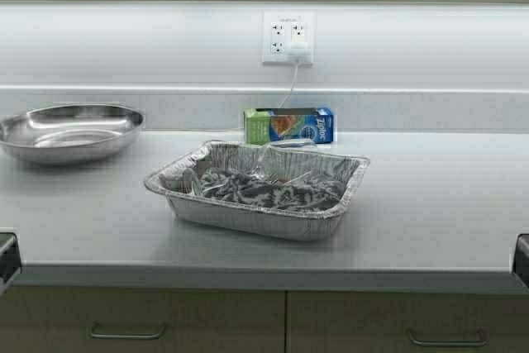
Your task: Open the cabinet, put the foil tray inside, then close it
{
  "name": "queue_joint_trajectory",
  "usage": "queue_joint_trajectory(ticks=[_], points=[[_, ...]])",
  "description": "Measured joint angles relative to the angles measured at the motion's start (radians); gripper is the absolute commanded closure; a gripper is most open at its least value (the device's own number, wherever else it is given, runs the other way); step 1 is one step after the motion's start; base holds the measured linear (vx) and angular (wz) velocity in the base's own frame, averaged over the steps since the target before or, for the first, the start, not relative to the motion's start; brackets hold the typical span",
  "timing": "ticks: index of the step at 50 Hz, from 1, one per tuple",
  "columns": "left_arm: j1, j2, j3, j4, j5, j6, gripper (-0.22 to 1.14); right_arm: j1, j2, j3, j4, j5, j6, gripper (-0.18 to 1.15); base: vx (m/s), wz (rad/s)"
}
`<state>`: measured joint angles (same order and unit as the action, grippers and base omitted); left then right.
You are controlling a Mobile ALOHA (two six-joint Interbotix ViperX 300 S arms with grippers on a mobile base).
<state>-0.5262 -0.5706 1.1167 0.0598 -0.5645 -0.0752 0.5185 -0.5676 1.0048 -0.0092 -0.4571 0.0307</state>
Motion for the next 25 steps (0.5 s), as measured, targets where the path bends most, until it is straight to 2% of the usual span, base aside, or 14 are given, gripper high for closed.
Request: queue_joint_trajectory(ticks=[10, 13, 20, 25], points=[[-0.123, 0.328, -0.229, -0.138, -0.155, 0.074, -0.10, 0.044, 0.219, -0.186, 0.115, -0.118, -0.058, -0.06, 0.05, -0.01], [-0.160, 0.422, -0.302, -0.219, -0.198, 0.130, -0.10, 0.060, 0.296, -0.253, 0.169, -0.140, -0.106, -0.06, 0.02, -0.02], [-0.207, 0.621, -0.457, -0.492, -0.360, 0.313, -0.10, 0.092, 0.453, -0.394, 0.322, -0.184, -0.247, -0.06, 0.00, 0.00], [-0.198, 0.719, -0.548, -0.588, -0.419, 0.380, -0.10, 0.095, 0.546, -0.486, 0.423, -0.204, -0.357, -0.05, 0.00, 0.00]])
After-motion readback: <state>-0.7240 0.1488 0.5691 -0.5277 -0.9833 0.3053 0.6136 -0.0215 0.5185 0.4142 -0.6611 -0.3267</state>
